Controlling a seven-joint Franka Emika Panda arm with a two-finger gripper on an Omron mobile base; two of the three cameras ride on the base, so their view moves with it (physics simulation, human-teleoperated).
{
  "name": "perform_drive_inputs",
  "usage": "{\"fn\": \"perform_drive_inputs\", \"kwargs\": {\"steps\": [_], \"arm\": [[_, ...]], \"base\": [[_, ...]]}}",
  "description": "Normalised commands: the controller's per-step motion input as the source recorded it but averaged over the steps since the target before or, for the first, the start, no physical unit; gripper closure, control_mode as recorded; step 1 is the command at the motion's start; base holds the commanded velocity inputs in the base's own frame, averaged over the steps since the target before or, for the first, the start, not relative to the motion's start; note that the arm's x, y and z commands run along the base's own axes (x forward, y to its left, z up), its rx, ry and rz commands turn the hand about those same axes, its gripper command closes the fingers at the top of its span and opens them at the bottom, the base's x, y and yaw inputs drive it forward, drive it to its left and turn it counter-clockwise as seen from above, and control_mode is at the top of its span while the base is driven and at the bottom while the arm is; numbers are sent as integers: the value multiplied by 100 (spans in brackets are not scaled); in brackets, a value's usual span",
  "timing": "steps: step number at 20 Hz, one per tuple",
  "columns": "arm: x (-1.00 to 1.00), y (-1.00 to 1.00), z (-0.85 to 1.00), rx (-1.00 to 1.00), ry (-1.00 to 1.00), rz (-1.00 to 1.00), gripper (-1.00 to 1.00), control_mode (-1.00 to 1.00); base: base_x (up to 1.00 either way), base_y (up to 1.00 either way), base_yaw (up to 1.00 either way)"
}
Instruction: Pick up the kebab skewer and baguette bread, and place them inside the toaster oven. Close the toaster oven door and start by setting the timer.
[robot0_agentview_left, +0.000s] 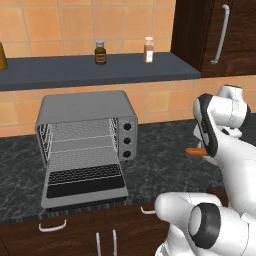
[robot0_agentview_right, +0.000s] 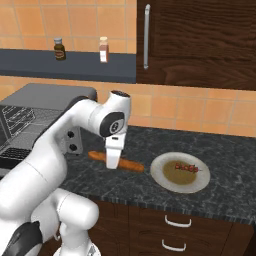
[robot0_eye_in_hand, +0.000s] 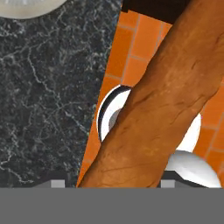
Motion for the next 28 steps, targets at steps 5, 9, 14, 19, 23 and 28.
{"fn": "perform_drive_inputs", "kwargs": {"steps": [5,9,14,19,23,28], "arm": [[-44,100,42,0,12,0,100,-100],[-40,100,37,0,14,0,100,-100],[-2,100,4,0,3,-1,100,-100],[0,100,5,0,-1,-11,100,-100],[5,100,1,0,-2,-16,100,-100],[30,98,0,0,0,-11,100,-100]], "base": [[0,0,0],[0,0,0],[0,0,0],[0,0,0],[0,0,0],[0,0,0]]}}
